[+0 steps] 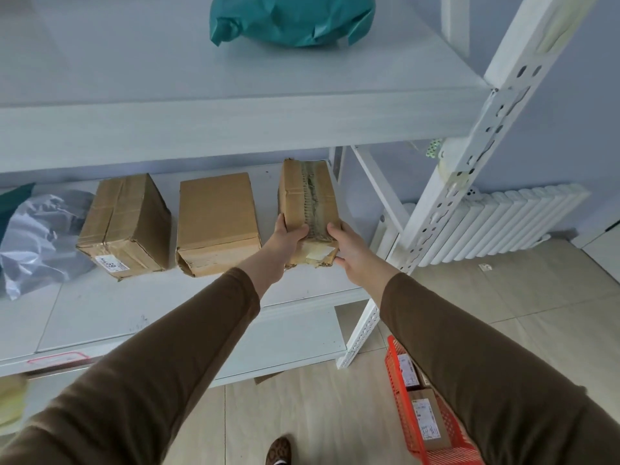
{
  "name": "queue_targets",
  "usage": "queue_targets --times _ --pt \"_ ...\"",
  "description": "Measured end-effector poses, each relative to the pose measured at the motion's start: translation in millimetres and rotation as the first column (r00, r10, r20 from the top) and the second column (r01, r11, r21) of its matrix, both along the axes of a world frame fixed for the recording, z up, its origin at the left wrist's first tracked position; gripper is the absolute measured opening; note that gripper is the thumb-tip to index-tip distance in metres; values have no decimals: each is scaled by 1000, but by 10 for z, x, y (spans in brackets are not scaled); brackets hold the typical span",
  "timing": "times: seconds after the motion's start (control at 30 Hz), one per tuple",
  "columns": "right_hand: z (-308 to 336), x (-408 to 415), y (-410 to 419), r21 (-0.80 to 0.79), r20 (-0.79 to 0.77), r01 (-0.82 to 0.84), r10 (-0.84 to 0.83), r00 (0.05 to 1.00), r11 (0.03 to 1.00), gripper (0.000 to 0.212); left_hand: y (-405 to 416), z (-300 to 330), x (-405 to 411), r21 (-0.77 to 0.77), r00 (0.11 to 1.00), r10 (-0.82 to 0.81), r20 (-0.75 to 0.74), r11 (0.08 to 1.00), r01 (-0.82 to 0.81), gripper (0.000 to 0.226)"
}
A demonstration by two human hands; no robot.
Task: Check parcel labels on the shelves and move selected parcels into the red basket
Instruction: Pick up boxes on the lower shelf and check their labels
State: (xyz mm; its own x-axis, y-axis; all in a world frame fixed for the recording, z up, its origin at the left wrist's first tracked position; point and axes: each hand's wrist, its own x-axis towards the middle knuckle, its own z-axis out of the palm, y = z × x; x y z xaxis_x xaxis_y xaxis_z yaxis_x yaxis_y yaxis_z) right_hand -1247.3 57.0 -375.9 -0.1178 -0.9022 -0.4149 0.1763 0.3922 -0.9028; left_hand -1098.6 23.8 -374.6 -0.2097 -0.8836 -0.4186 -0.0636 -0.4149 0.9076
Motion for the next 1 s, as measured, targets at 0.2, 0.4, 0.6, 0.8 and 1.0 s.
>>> queue_targets --times 0.2,0.4,0.6,0.8,1.0 --pt "46 -154 866 -91 161 99 -83 983 991 31 747 -50 -66 -256 977 -42 210 962 97 93" --pt "96 -180 1792 -146 204 99 -68 977 984 32 1976 249 -115 -421 924 12 382 892 162 90" --pt "454 -61 2483 -295 -56 65 -85 995 953 43 2524 399 51 -146 991 88 -103 984 -103 42" --pt "664 -148 2727 -386 -274 -14 -100 957 922 31 2733 502 178 65 979 97 -179 994 -87 40" --pt "747 -71 2918 -417 -53 108 -143 988 902 77 2919 384 258 21 898 35 -438 999 -29 42"
